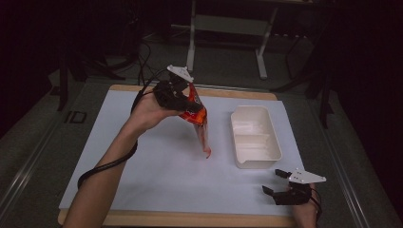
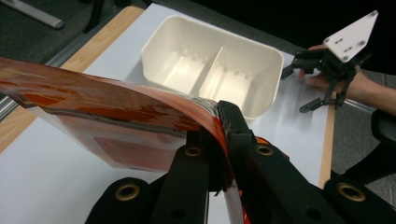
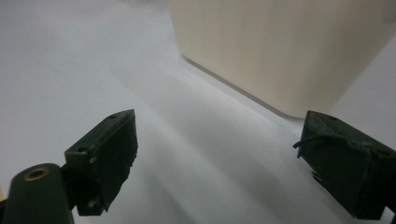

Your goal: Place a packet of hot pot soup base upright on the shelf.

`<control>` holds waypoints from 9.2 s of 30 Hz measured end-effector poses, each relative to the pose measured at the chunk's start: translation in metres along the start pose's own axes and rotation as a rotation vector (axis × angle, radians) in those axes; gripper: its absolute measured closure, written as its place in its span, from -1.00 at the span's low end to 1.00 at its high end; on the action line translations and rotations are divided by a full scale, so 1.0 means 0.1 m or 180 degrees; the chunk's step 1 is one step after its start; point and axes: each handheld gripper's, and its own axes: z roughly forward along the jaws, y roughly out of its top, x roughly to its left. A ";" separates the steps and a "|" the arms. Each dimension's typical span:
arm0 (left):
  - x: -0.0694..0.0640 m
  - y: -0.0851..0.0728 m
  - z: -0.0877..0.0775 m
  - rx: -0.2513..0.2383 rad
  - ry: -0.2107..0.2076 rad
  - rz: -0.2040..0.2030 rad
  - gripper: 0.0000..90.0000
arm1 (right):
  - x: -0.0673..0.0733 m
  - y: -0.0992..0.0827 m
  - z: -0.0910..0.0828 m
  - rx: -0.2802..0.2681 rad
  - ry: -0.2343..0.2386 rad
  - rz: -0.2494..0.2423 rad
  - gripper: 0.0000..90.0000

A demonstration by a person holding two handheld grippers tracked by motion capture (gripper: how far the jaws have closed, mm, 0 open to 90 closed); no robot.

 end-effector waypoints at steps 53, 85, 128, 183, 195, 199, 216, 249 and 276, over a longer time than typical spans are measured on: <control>-0.20 0.11 0.12 0.0227 0.0394 0.0267 1.00 | 0.00 0.00 0.00 0.0003 0.0021 -0.0025 -0.74; -0.46 0.72 0.29 -0.0263 -0.0001 0.0105 1.00 | 0.00 0.00 0.00 0.0010 0.0027 -0.0030 -0.74; -0.64 1.08 1.35 -0.0317 -0.0003 -0.0218 1.00 | 0.00 0.00 0.00 0.0003 0.0042 -0.0023 -0.74; -0.69 -0.09 1.96 -0.0127 0.0013 -0.0154 0.54 | 0.00 0.00 0.01 0.0028 0.0008 -0.0016 -0.74; -0.65 -0.21 2.06 -0.0013 0.0090 -0.0240 0.79 | 0.00 0.00 0.01 0.0040 0.0009 0.0000 -0.74; -0.71 -0.24 2.11 0.0013 0.0035 -0.0237 0.89 | -0.01 0.01 0.02 0.0054 -0.0007 0.0013 -0.74; -0.70 -0.69 2.39 -0.0155 -0.0261 -0.0786 0.94 | 0.00 0.01 0.03 0.0098 -0.0033 0.0023 -0.74; -0.63 -0.59 1.67 -0.0555 -0.0207 -0.0586 0.34 | -0.01 0.01 0.02 0.0080 -0.0014 0.0021 -0.74; -0.45 -1.68 1.19 -0.0441 0.0525 -0.0692 0.33 | -0.01 0.01 0.02 0.0073 -0.0010 0.0033 -0.74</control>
